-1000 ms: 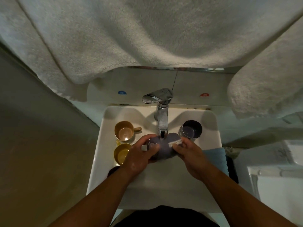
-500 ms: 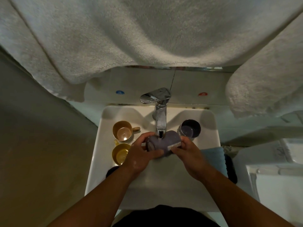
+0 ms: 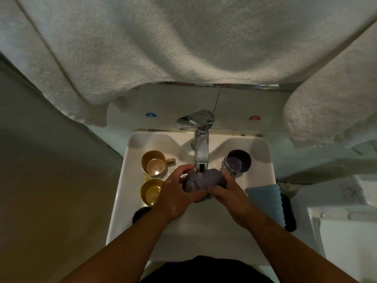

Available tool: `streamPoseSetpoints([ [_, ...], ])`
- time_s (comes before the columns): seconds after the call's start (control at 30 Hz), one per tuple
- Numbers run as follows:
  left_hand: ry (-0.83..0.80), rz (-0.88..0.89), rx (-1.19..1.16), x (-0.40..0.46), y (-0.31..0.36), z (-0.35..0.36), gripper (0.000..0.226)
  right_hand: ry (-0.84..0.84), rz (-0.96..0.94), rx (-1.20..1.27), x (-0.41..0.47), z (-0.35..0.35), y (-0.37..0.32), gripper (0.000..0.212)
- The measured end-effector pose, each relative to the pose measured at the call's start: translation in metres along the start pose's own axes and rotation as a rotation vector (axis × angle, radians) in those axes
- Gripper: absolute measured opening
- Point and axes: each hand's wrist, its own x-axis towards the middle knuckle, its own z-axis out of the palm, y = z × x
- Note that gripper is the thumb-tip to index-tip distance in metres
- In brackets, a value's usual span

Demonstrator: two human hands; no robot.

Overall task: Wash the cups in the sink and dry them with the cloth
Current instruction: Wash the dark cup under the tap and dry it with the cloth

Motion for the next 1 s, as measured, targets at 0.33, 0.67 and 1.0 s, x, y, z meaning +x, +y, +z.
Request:
streamPoseSetpoints([
  [0.33, 0.078, 0.167, 0.208, -0.007, -0.013, 0.012, 0.094, -0.02, 0.118, 0.09, -0.003, 0.018, -0.007, 0.055],
  [0.67, 0.1, 0.311, 0.26, -0.01, -0.008, 0.007, 0.077, 0.085, -0.098, -0.257, 0.004, 0.03, -0.015, 0.029],
  [1.0, 0.082, 0.308, 0.258, -0.011, -0.005, 0.004, 0.078, 0.056, -0.147, -0.322, -0.002, 0.033, -0.012, 0.041],
])
